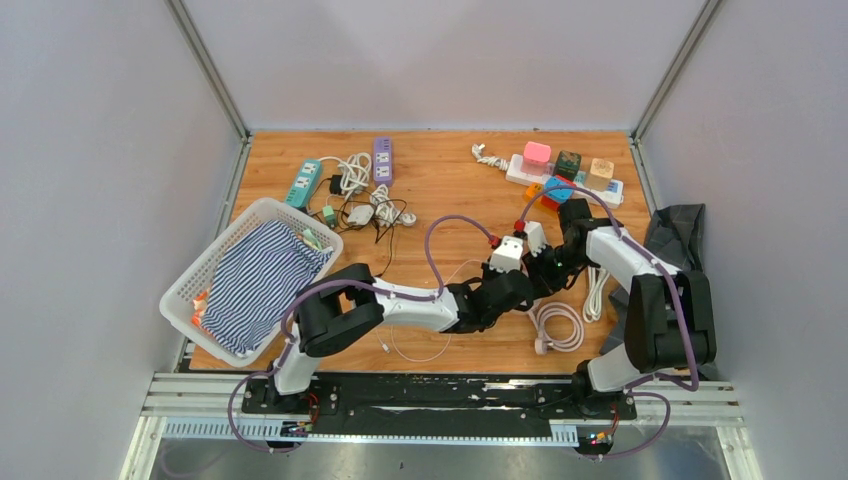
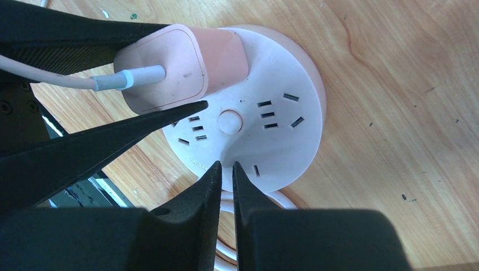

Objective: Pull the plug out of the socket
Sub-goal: Remove the plug from the socket.

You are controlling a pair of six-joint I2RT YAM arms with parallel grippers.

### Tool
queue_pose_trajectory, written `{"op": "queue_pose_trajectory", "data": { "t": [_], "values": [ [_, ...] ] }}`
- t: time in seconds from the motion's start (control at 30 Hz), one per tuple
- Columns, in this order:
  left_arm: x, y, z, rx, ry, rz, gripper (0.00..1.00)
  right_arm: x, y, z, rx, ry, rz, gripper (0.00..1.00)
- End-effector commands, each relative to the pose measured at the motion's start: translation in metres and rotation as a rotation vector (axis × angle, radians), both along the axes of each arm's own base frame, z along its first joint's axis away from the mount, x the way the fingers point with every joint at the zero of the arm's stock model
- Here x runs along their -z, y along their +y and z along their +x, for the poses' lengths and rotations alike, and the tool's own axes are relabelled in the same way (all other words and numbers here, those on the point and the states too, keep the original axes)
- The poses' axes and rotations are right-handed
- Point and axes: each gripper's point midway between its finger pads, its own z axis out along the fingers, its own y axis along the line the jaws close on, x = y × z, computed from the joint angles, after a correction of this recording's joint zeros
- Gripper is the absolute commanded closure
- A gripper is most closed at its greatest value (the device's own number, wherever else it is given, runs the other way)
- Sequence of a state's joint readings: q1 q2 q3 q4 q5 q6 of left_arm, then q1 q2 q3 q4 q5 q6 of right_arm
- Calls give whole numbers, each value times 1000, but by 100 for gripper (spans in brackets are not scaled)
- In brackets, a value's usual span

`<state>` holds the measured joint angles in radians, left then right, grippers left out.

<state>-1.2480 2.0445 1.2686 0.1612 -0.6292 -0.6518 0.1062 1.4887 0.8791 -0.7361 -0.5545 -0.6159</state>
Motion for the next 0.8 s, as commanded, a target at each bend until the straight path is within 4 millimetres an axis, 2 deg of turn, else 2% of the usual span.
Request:
{"op": "queue_pose_trajectory", "data": {
  "t": [0.0,0.13,0.3,0.57,0.67,0.77],
  "values": [
    [96,17,-52,111,300,119,100,30,-24,-17,-10,77,-150,85],
    [102,19,-52,108,331,113,100,32,-26,-18,-12,91,-160,84],
    [95,15,-51,154,287,145,100,33,-26,-18,-13,97,-163,84],
    [93,35,-42,74,142,424,100,34,-27,-19,-16,101,-168,84],
    [98,23,-48,117,178,358,100,33,-27,-19,-15,99,-169,84],
    [106,9,-62,204,301,212,100,33,-27,-19,-16,98,-173,84]
  ]
}}
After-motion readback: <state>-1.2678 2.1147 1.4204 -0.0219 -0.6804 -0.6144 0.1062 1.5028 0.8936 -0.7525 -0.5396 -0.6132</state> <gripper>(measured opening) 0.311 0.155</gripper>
